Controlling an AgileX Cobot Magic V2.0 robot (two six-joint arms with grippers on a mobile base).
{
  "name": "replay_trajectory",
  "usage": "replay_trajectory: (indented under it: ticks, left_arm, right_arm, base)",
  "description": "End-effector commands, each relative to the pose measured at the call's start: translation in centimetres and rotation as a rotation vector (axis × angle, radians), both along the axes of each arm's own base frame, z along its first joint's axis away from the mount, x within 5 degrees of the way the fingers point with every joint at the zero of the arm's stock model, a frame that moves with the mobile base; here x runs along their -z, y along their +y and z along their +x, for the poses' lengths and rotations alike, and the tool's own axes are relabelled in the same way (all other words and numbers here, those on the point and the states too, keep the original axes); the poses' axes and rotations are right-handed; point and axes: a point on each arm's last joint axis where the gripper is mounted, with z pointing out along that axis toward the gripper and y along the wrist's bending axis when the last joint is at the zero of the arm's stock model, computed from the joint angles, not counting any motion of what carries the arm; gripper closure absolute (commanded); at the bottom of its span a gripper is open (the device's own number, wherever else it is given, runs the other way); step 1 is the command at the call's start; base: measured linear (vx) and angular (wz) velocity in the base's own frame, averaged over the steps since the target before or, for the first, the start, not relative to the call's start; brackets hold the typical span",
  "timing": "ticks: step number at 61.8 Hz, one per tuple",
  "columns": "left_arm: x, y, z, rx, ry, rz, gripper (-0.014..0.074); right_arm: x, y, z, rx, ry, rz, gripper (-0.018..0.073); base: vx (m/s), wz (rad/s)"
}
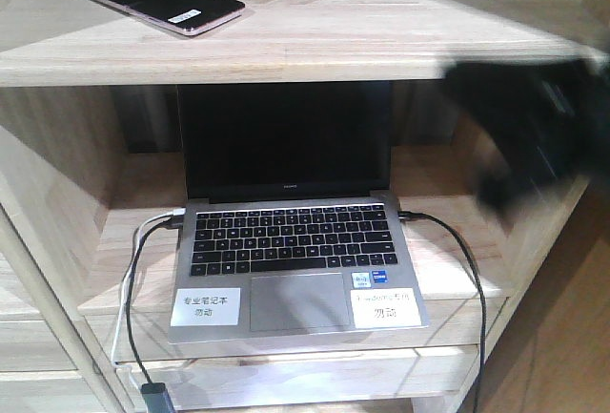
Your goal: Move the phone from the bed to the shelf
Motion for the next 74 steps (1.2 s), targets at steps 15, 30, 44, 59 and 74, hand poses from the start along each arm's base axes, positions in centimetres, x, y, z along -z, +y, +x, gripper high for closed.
replay_trajectory:
  ticks: [15,30,44,59,74]
  left_arm:
    - [-1.5,0.0,-0.2,0.004,-0.104,-0.017,0.0595]
    - [-1.5,0.0,-0.2,0.004,-0.104,-0.017,0.0595]
    - [-1.5,0.0,-0.2,0.004,-0.104,-0.017,0.0595]
    - [-1.5,0.0,-0.2,0.004,-0.104,-0.017,0.0595]
    - [-1.5,0.0,-0.2,0.004,-0.104,-0.017,0.0595]
  right_arm:
    - [3.9,-3.5,-5.8,0.044,-0.089,0.067,0.0564]
    - [7.1,-4.9,-8.4,0.044,-0.122,0.085,0.0564]
    - [8.6,-5.1,-8.9,0.04,-0.11,0.078,0.0564]
    - [8.6,-5.1,-8.9,0.039,-0.109,0.078,0.0564]
    - [8.5,-5.1,-8.8,0.047,-0.114,0.09,0.0564]
  base:
    - [0.0,0.0]
    - [0.0,0.0]
    - [0.0,0.0]
    - [0.0,0.0]
    - [0.0,0.0]
